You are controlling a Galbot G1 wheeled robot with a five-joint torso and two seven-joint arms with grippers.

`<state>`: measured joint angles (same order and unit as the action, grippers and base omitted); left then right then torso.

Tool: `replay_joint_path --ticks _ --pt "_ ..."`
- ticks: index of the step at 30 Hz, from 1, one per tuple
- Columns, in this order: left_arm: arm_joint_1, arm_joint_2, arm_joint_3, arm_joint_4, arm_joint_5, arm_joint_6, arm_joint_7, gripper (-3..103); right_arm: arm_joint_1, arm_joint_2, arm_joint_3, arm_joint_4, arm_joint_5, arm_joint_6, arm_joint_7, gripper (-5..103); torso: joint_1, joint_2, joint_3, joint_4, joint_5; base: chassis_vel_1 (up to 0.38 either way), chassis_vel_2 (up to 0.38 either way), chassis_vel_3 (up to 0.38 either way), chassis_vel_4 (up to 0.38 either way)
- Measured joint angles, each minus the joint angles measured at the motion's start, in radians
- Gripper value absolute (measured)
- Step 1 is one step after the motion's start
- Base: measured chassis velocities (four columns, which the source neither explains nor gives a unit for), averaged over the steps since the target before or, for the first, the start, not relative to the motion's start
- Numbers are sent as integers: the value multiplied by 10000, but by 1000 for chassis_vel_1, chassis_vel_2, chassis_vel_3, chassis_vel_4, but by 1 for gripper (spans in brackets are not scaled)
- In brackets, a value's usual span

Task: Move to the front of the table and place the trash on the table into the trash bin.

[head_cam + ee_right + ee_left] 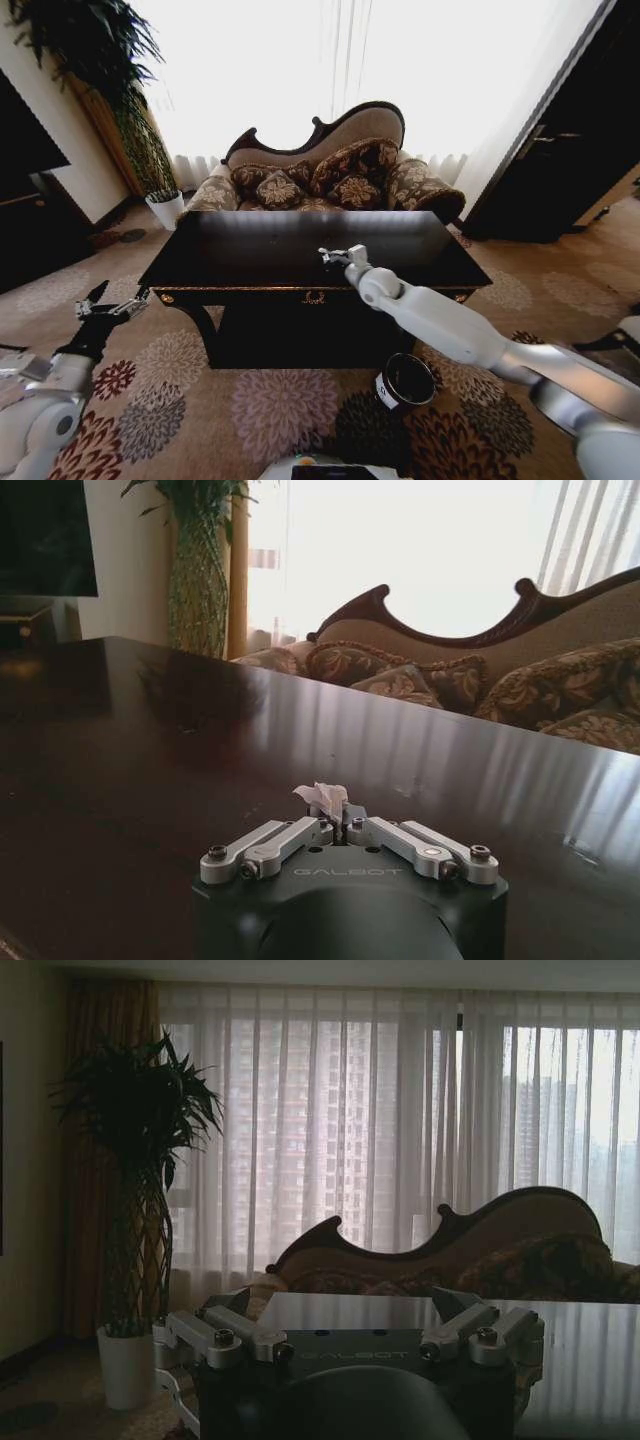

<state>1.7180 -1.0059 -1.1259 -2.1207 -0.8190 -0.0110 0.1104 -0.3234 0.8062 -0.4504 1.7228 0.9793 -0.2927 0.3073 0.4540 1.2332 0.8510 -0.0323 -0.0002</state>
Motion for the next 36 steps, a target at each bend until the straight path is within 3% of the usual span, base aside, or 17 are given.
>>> replay_joint_path --ticks 3,5,7,14,18,21,22,23,26,27,31,35,36 --pt "0 0 0 0 0 0 -1 100 -1679 -793 1468 973 -22 6 -4 1 -1 -1 0 -5 9 0 0 0 0" --pt "0 0 0 0 0 0 -1 100 -2031 -962 1855 1151 -47 11 -5 1 0 0 -1 -6 5 0 0 0 0" --pt "0 0 0 0 0 0 1 100 -3474 -1392 3456 1832 -184 52 -68 1 -1 0 -2 -5 3 0 0 0 0" --pt "0 0 0 0 0 0 0 100 -5619 -1357 5381 2693 -396 88 -59 1 -2 0 -2 -1 4 0 0 0 0" --pt "-1 0 0 0 0 -1 0 100 -7911 -625 7445 3591 -777 243 -208 1 -1 0 -3 -1 -1 0 0 0 0" --pt "0 0 0 0 0 -1 0 100 -8682 -240 7982 3779 -1063 347 -349 1 -2 0 -2 1 -1 0 0 0 0" --pt "0 1 0 0 0 -1 0 100 -9644 270 8559 3865 -1594 578 -586 1 -2 0 -3 -4 3 0 0 0 0" --pt "0 1 0 0 0 -1 0 100 -9644 270 8559 3865 -1594 578 -586 1 -2 0 -3 -4 3 0 0 0 0" --pt "0 0 0 0 0 -1 0 100 -11027 1184 9317 3831 -2748 1212 -1153 1 -3 1 -3 -4 0 0 0 0 0" --pt "0 0 0 0 0 -1 0 100 -11027 1184 9317 3831 -2748 1212 -1153 1 -3 1 -3 -4 0 0 0 0 0" --pt "0 0 0 0 0 -1 -1 100 -11814 2428 9515 3626 -3790 1859 -1616 1 -3 0 -3 -3 -2 0 0 0 0" --pt "1 0 0 0 0 -1 0 100 -11886 3122 9459 3061 -4357 2258 -1783 1 -3 1 -3 -1 -4 0 0 0 0" --pt "0 0 0 0 0 -1 0 100 -11887 3695 9418 2502 -4699 2635 -1920 1 -3 1 -2 -1 0 0 0 0 0"
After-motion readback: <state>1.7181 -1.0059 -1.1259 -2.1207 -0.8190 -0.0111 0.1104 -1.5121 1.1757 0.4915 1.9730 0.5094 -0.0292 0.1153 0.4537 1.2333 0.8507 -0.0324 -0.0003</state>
